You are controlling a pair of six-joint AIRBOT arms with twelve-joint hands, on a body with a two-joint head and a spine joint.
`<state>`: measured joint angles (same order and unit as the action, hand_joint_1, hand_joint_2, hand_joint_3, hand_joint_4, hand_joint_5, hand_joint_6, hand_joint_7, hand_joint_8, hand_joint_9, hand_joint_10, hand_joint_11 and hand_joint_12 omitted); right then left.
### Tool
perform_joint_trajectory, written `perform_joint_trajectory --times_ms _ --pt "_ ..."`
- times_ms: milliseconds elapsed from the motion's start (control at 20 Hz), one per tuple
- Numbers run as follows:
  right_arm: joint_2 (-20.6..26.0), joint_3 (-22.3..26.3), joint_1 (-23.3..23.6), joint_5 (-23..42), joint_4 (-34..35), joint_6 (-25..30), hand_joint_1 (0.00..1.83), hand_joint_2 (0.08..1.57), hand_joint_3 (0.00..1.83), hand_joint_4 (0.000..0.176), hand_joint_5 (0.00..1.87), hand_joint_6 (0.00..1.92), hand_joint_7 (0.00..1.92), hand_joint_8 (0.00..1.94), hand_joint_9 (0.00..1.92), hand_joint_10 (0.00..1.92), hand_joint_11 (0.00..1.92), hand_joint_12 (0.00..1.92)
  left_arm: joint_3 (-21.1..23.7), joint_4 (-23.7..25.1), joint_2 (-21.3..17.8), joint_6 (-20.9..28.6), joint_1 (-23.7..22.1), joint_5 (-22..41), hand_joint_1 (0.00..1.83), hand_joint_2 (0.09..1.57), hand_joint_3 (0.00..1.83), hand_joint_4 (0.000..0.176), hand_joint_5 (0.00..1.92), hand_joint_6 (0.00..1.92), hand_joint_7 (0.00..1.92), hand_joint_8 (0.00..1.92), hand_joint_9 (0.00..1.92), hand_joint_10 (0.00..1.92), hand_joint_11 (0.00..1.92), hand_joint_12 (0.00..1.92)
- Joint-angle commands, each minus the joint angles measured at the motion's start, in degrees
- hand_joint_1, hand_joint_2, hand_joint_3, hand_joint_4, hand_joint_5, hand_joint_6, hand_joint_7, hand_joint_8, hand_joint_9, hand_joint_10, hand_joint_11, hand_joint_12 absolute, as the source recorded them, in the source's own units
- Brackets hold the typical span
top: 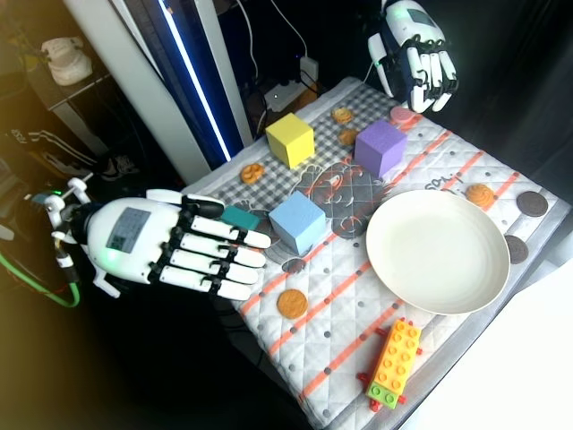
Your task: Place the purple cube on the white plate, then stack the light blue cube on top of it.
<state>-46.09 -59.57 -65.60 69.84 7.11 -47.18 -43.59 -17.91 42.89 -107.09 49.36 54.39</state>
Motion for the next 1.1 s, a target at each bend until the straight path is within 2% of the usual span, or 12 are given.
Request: perform_joint_trajectory --times_ms 0,50,100,200,300,400,450,550,750,800,950,1050 --pt "0.2 -0.4 0.5 6.8 1.3 0.2 0.83 1.3 0.01 0.048 0.49 0.0 0.42 0.0 0.41 0.0 0.26 0.32 -0.6 1.1 0.3 0.0 -1.1 6.1 0.53 1.05 0.0 0.1 0.35 0.0 0.32 0.0 0.35 0.0 0.0 0.84" --pt "0.2 -0.4 0.5 6.8 1.3 0.2 0.83 1.3 0.0 0.035 0.5 0.0 0.42 0.0 0.41 0.0 0.27 0.32 -1.2 1.3 0.7 0.0 -2.1 5.5 0.54 1.05 0.0 0.095 0.36 0.0 0.33 0.0 0.34 0.0 0.0 0.78" --pt "0.1 -0.4 0.6 6.8 1.3 0.2 0.83 1.31 0.0 0.038 0.5 0.0 0.4 0.0 0.38 0.0 0.24 0.3 -1.7 1.6 1.0 0.0 -2.9 5.1 0.54 1.05 0.0 0.103 0.35 0.0 0.33 0.0 0.34 0.0 0.0 0.77" --pt "0.1 -0.5 0.8 6.8 1.2 0.2 0.84 1.3 0.0 0.029 0.52 0.01 0.4 0.0 0.37 0.0 0.23 0.29 -2.6 2.5 1.6 0.0 -4.8 3.2 0.5 1.02 0.0 0.14 0.28 0.0 0.29 0.0 0.29 0.0 0.0 0.69" --pt "0.1 -0.5 0.8 6.8 1.2 0.2 0.83 1.3 0.0 0.013 0.53 0.01 0.42 0.01 0.39 0.01 0.24 0.29 -3.6 3.2 2.6 0.0 -6.2 0.5 0.59 0.92 0.0 0.153 0.21 0.0 0.23 0.0 0.25 0.0 0.0 0.55" --pt "0.1 -0.5 0.7 6.8 1.2 0.2 0.78 1.31 0.0 0.043 0.51 0.0 0.41 0.0 0.39 0.0 0.23 0.28 -5.1 4.0 4.1 0.0 -8.0 -4.0 0.61 0.87 0.0 0.174 0.2 0.0 0.25 0.0 0.3 0.01 0.0 0.59" --pt "0.1 -0.5 0.7 6.8 1.2 0.2 0.78 1.31 0.0 0.036 0.51 0.0 0.42 0.01 0.4 0.01 0.25 0.29 -6.0 5.2 4.9 0.0 -9.5 -7.5 0.6 0.9 0.0 0.176 0.18 0.0 0.27 0.0 0.32 0.01 0.0 0.66" --pt "0.1 -0.5 0.7 6.8 1.2 0.2 0.79 1.31 0.0 0.039 0.51 0.0 0.42 0.0 0.39 0.0 0.24 0.28 -6.9 6.4 5.8 0.0 -11.0 -10.6 0.63 0.91 0.0 0.176 0.19 0.0 0.33 0.01 0.4 0.02 0.0 0.82" --pt "0.1 -0.5 0.7 6.8 1.2 0.2 0.79 1.31 0.0 0.038 0.52 0.01 0.42 0.0 0.41 0.01 0.27 0.29 -10.5 6.6 8.4 0.0 -13.3 -18.2 0.77 0.82 0.0 0.176 0.22 0.0 0.43 0.01 0.47 0.02 0.0 0.89" --pt "0.2 -0.5 0.7 6.8 1.2 0.2 0.79 1.31 0.0 0.021 0.52 0.01 0.43 0.01 0.41 0.01 0.28 0.29 -11.0 6.6 8.8 0.0 -13.5 -19.2 0.68 0.88 0.01 0.176 0.25 0.0 0.45 0.01 0.51 0.02 0.0 0.89" --pt "0.2 -0.5 0.7 6.8 1.2 0.2 0.78 1.32 0.0 0.017 0.52 0.0 0.43 0.0 0.41 0.0 0.28 0.27 -13.1 6.1 10.5 0.0 -14.1 -22.1 0.62 0.94 0.01 0.145 0.32 0.02 0.49 0.01 0.58 0.03 0.0 0.9" --pt "0.2 -0.5 0.7 6.8 1.1 0.2 0.76 1.31 0.0 0.034 0.53 0.0 0.44 0.0 0.4 0.0 0.26 0.26 -13.7 5.8 11.0 0.0 -14.3 -22.5 0.74 0.91 0.0 0.133 0.39 0.01 0.5 0.0 0.63 0.03 0.03 0.91"
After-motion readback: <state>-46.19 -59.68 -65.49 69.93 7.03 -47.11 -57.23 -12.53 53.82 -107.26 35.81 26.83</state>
